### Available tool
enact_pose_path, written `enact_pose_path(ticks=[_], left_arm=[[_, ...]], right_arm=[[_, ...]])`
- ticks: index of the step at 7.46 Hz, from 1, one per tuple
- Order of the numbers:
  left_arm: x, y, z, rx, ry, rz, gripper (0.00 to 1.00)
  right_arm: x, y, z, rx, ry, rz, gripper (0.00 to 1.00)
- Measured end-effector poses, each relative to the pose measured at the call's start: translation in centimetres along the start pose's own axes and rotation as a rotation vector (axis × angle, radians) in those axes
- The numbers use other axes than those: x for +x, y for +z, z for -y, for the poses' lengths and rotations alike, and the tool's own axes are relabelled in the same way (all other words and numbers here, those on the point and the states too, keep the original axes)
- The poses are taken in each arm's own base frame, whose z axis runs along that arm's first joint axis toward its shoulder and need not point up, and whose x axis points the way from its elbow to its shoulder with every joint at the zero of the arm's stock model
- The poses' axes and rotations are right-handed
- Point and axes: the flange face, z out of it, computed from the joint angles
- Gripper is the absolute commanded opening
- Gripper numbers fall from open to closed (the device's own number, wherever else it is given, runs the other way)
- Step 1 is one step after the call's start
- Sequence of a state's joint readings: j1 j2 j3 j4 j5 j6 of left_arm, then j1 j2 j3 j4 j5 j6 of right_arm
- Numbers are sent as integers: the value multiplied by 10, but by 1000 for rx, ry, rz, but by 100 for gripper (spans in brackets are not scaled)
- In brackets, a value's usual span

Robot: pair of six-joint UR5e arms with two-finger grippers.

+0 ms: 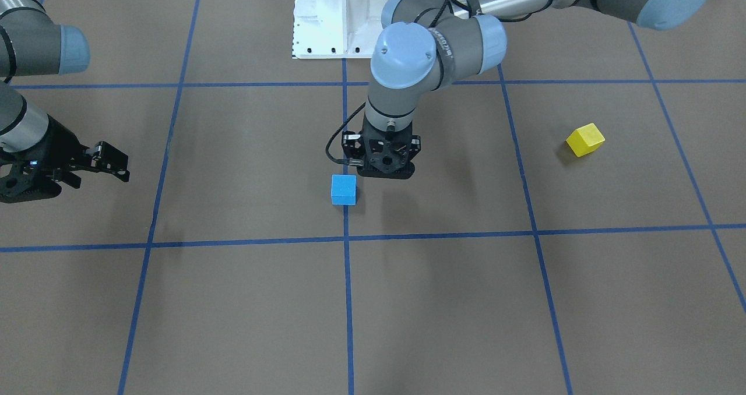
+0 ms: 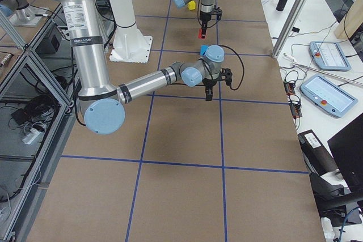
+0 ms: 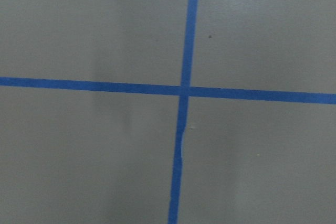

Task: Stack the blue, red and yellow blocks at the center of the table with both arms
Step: 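Carry the red cube with the left gripper above the blue cube, then lower the red cube onto the blue cube and open the left gripper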

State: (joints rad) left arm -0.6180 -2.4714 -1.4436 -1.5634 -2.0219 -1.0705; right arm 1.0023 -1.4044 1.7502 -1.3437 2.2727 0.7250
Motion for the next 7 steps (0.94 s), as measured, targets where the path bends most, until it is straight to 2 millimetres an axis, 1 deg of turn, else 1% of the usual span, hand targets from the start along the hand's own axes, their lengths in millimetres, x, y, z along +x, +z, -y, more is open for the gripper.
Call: enact_pose_path(ticks=[1,2,3,5,7], left_arm=[[19,5,6,-6,-1,9,0],[31,8,10,-11,-1,14,0],[37,11,10,-14,2,15,0],[41,23,13,1,9,23,0],[42,29,15,10,17,29,0]], right_arm=[[4,0,-1,-1,1,-2,100],[6,1,-1,-3,3,-4,100],[7,1,-1,-3,5,-6,100],[8,3,-1,-4,9,-9,100],[7,4,0,-5,12,-9,100]])
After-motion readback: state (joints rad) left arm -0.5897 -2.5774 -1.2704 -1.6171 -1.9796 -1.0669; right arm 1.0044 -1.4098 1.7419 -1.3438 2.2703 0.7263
